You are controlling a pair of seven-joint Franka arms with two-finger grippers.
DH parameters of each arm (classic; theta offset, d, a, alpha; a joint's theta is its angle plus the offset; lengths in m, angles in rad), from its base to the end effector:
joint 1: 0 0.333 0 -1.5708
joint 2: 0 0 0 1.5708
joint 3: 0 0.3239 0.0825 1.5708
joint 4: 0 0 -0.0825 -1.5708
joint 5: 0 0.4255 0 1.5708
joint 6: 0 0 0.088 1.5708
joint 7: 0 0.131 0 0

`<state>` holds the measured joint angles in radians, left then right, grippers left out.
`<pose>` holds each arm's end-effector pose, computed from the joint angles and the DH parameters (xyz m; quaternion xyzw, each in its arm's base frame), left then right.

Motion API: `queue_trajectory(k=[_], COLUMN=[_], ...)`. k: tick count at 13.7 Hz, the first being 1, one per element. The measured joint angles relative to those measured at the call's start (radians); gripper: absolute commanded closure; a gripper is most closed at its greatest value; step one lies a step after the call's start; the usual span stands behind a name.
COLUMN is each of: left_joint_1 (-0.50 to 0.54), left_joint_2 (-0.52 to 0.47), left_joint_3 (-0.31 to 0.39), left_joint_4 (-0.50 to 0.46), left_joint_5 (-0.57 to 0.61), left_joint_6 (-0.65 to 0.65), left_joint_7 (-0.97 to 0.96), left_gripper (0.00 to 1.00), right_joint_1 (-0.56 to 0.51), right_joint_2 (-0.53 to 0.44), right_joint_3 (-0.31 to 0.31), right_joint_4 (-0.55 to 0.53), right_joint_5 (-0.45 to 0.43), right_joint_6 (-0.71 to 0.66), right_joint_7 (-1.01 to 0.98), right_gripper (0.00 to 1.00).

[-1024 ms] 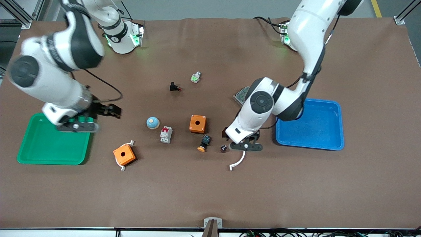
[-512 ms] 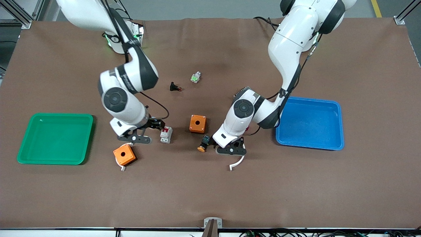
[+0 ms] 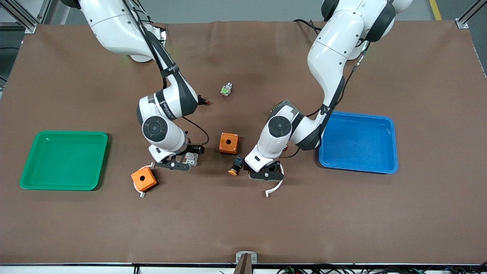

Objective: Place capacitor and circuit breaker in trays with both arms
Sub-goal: 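Close the right gripper on the breaker while the left gripper grasps the capacitor, then carry the breaker to the green tray while the left gripper carries the capacitor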

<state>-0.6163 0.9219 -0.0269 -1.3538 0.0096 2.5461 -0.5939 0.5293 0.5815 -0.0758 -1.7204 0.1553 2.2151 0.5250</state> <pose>0.6471 -0.4793 0.1476 0.9906 -0.0213 0.1061 0.0837 0.6204 0.3147 0.1987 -0.9952 0.0795 0.0552 0.0148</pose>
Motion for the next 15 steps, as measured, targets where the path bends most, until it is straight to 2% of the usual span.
queue_trajectory(k=[3, 4, 7, 9, 10, 12, 15], left_joint_1=[-0.005, -0.006, -0.008, -0.008, -0.008, -0.006, 0.033], left_joint_2=[0.0, 0.0, 0.0, 0.0, 0.0, -0.006, -0.067], left_joint_3=[0.001, 0.002, 0.006, 0.006, 0.006, 0.009, 0.015], left_joint_4=[0.0, 0.0, 0.0, 0.001, 0.005, 0.018, 0.041], left_joint_5=[0.015, 0.016, 0.023, 0.027, 0.027, 0.027, 0.024], left_joint_6=[-0.001, -0.001, -0.001, -0.009, -0.022, -0.065, -0.173], left_joint_7=[0.0, 0.0, 0.0, 0.0, -0.003, -0.034, -0.066], left_gripper=[0.52, 0.57, 0.76, 0.92, 0.96, 0.97, 0.99], right_joint_1=[0.003, 0.002, -0.001, -0.003, -0.004, -0.004, -0.042], right_joint_2=[0.021, 0.025, 0.039, 0.043, 0.043, 0.041, -0.018], right_joint_3=[-0.004, -0.007, -0.012, -0.014, -0.013, -0.015, -0.035], right_joint_4=[0.0, 0.001, 0.001, 0.002, 0.004, 0.015, 0.063], right_joint_5=[0.0, 0.001, 0.001, 0.001, 0.002, 0.002, 0.001], right_joint_6=[0.012, 0.014, 0.032, 0.035, 0.035, 0.026, -0.113], right_joint_7=[0.001, 0.001, 0.001, 0.002, 0.002, 0.002, -0.01], right_gripper=[0.29, 0.36, 0.63, 0.9, 0.96, 0.98, 0.99])
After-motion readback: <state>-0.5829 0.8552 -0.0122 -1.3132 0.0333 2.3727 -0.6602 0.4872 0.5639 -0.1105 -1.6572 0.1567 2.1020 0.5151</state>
